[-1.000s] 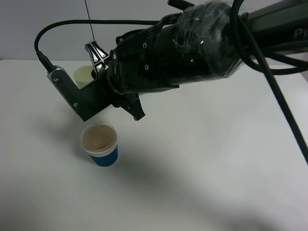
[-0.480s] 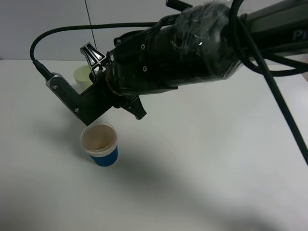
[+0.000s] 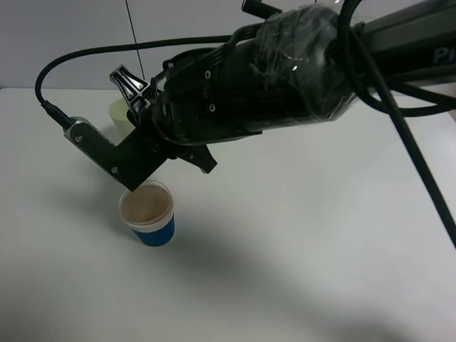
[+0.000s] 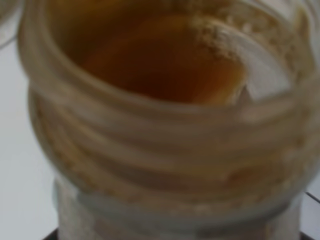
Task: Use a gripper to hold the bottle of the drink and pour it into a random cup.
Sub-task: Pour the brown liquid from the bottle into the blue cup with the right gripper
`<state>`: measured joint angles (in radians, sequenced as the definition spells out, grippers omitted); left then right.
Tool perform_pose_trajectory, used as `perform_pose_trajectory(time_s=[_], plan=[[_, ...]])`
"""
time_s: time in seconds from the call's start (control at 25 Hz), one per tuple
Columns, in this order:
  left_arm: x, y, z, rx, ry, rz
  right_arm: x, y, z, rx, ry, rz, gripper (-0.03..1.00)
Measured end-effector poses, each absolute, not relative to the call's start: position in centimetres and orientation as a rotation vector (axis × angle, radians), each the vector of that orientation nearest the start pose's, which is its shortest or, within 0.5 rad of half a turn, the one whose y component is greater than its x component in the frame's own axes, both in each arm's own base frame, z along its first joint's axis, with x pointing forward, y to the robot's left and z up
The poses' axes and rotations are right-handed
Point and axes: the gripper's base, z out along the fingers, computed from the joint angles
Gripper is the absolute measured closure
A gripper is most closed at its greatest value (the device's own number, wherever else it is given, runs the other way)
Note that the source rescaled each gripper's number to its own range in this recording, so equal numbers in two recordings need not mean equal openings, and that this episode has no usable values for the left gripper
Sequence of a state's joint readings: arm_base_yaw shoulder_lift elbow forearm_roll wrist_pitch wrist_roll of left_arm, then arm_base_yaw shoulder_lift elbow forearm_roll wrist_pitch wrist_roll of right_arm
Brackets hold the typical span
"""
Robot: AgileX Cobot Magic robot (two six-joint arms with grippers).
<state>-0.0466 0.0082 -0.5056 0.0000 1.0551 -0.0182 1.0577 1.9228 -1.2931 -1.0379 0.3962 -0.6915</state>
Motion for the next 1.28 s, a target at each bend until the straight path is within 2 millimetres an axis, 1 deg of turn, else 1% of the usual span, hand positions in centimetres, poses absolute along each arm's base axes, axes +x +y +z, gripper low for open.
perform_pose_trajectory(time_s=[0.12, 0.4, 0.64, 1.28], plan=[[-0.40, 0.02, 27.93, 0.029, 2.041, -0.041, 23.46, 35.33, 20.65, -2.296, 0.594, -0.735, 0.97], [-0.40, 0.02, 27.93, 0.029, 2.041, -0.041, 23.45, 35.38, 20.71, -2.298, 0.566, -0.753, 0.97], [-0.40, 0.02, 27.93, 0.029, 2.041, -0.041, 23.00, 35.80, 20.85, -2.301, 0.493, -0.780, 0.97], [-0.40, 0.02, 27.93, 0.029, 2.041, -0.041, 22.92, 35.99, 21.04, -2.303, 0.412, -0.831, 0.97]])
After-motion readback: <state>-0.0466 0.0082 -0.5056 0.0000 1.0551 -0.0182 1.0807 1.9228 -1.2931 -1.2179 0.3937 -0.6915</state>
